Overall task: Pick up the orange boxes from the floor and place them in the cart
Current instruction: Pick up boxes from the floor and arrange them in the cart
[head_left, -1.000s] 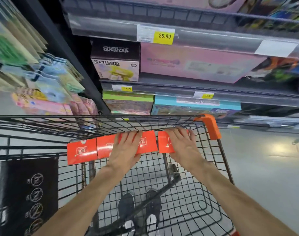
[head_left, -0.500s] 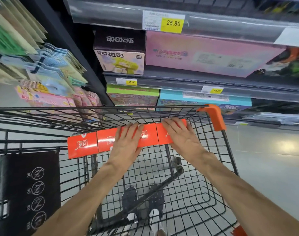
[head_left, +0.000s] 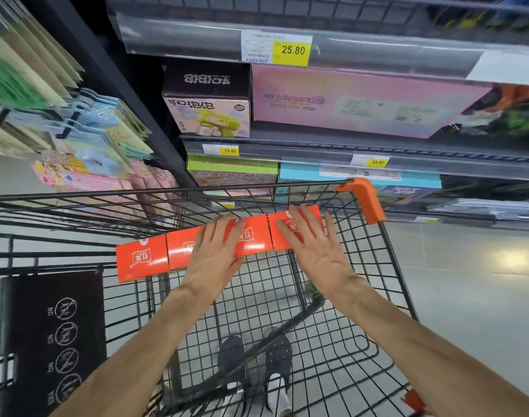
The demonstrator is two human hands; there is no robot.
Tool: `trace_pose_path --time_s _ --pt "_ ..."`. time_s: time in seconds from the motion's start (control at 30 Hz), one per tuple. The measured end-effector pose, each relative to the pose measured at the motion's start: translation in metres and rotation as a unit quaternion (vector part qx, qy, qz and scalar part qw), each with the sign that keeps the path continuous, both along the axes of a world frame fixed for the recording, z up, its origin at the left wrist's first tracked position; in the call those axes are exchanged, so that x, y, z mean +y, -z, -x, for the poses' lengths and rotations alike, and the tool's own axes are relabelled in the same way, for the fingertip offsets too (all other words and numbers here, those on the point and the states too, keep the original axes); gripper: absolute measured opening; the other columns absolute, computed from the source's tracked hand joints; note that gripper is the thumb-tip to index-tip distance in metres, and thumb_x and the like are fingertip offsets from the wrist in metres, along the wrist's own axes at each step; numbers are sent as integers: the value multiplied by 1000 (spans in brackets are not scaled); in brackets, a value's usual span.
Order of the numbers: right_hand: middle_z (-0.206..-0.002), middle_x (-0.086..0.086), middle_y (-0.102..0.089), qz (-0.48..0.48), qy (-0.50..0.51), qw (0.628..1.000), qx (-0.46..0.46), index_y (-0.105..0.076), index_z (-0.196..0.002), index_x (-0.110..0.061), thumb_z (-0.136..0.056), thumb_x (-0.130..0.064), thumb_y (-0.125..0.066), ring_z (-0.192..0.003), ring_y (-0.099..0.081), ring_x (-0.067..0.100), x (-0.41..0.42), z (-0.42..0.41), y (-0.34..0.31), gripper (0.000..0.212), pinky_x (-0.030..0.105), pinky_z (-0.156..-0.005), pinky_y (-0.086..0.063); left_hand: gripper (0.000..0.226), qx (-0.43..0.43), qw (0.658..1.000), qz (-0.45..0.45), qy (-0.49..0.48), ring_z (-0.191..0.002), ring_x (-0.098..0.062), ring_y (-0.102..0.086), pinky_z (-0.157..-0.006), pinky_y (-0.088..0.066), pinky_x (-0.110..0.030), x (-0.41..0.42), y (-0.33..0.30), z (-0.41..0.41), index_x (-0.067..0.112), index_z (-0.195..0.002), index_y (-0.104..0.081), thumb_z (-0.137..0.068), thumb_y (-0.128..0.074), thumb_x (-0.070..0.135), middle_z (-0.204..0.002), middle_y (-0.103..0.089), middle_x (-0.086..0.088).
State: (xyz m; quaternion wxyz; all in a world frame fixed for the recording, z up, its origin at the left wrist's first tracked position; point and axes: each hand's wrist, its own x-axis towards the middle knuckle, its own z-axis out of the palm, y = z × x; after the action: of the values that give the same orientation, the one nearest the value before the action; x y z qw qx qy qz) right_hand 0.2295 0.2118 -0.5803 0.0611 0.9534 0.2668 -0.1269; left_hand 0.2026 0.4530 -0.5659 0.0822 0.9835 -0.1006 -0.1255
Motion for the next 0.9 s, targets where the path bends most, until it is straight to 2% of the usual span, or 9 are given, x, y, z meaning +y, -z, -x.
trace_pose_path --time_s 0.13,0.27,0.33,0.43,0.57,0.7,0.8,0.9 --pt "-165 11 -18 -35 0 999 21 -19 -157 -24 -87 -23 -73 -153 -16 31 -13 8 -29 89 61 -122 -10 75 -5 999 20 32 -136 -28 -39 -117 -34 -47 -2 -24 5 17 -153 -32 -91 -67 38 -147 -38 -7" --pt "-164 8 -25 -37 11 998 51 -25 -156 -26 -94 -40 -63 -153 -18 28 -38 9 -83 74 57 -123 -6 72 -31 994 28 103 -137 -28 -42 -119 -32 -45 -9 -70 -3 15 -150 -38 -89 -70 38 -147 -45 -7" --pt "-162 7 -30 -48 20 998 37 -29 -155 -25 -93 -47 -62 -153 -19 26 -54 15 -121 73 53 -123 -3 72 -51 990 36 130 -137 -28 -42 -118 -31 -45 -16 -104 -8 15 -149 -40 -89 -69 41 -148 -45 -6" --pt "-165 1 -24 -62 83 994 36 -22 -158 -25 -95 -52 -56 -154 -13 21 -79 32 -189 77 49 -124 -1 69 -73 983 52 159 -139 -28 -43 -117 -35 -48 -34 -166 -12 16 -149 -42 -91 -61 48 -150 -46 -6" --pt "-162 -5 -27 -69 178 982 -2 -22 -157 -30 -93 -59 -55 -152 -17 18 -120 74 -283 78 45 -123 -2 72 -101 963 85 233 -135 -33 -50 -111 -41 -54 -69 -252 -10 16 -144 -45 -87 -69 52 -146 -52 -10" --pt "-165 -6 -23 -53 246 967 -27 -21 -158 -30 -95 -62 -51 -154 -13 17 -176 134 -371 77 41 -122 -6 79 -92 938 103 319 -144 -29 -37 -118 -31 -51 -130 -340 -2 20 -150 -38 -87 -50 67 -156 -41 -7" --pt "-163 -4 -27 -55 291 953 -60 -25 -157 -30 -94 -63 -52 -152 -18 16 -221 182 -429 75 44 -123 -14 86 -107 907 116 391 -141 -31 -41 -115 -35 -49 -193 -390 -1 17 -149 -42 -85 -38 75 -154 -42 -8" --pt "-159 -3 -33 -51 350 931 -95 -27 -156 -29 -94 -63 -52 -147 -30 19 -267 234 -479 75 42 -118 -19 85 -124 868 116 467 -142 -29 -39 -115 -34 -46 -268 -439 13 17 -150 -41 -87 -37 74 -154 -42 -8"
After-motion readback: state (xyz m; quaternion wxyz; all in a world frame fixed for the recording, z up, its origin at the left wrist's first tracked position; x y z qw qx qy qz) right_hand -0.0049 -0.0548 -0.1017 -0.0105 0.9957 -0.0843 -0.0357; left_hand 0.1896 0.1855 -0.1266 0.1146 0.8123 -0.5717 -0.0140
